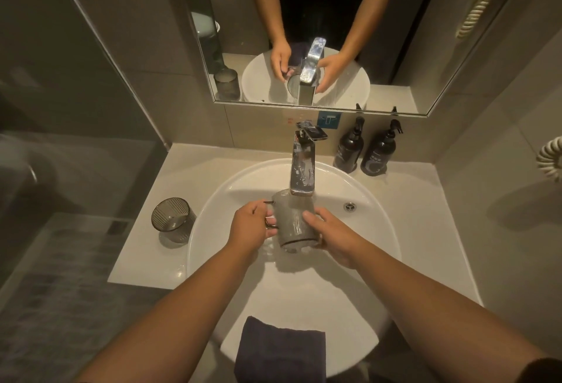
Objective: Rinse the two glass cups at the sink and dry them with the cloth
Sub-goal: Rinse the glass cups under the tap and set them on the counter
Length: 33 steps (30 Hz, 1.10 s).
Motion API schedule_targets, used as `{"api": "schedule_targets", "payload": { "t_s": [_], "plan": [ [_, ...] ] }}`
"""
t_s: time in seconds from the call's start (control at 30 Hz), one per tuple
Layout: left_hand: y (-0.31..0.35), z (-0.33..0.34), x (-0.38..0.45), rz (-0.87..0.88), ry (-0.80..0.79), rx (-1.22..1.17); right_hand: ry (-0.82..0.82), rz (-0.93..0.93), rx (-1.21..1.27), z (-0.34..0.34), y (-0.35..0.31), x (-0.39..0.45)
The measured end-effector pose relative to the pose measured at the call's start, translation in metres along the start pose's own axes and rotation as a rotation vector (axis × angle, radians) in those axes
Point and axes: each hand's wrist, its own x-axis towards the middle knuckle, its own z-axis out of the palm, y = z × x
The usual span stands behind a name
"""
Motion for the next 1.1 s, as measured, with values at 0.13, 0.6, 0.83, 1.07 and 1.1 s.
{"api": "schedule_targets", "payload": {
  "t_s": [0.13, 0.6, 0.83, 1.07, 1.1],
  "plan": [
    [-0.006, -0.006, 0.005, -0.146, -0.077, 0.011, -0.013, 0.016, 0.108, 0.001, -0.001, -0.002],
    [-0.009, 0.017, -0.008, -0.412, -0.282, 0.148, 0.223, 0.001, -0.177, 0.021, -0.001, -0.009],
    [-0.011, 0.02, -0.003, -0.449, -0.25, 0.26, 0.138, 0.113, -0.174, 0.011, -0.012, -0.013],
    [-0.012, 0.011, 0.002, -0.515, -0.29, 0.301, 0.167, 0.285, -0.163, 0.002, -0.028, -0.009],
    [-0.011, 0.011, 0.001, -0.519, -0.29, 0.305, 0.165, 0.305, -0.167, 0.001, -0.03, -0.008]
  ]
}}
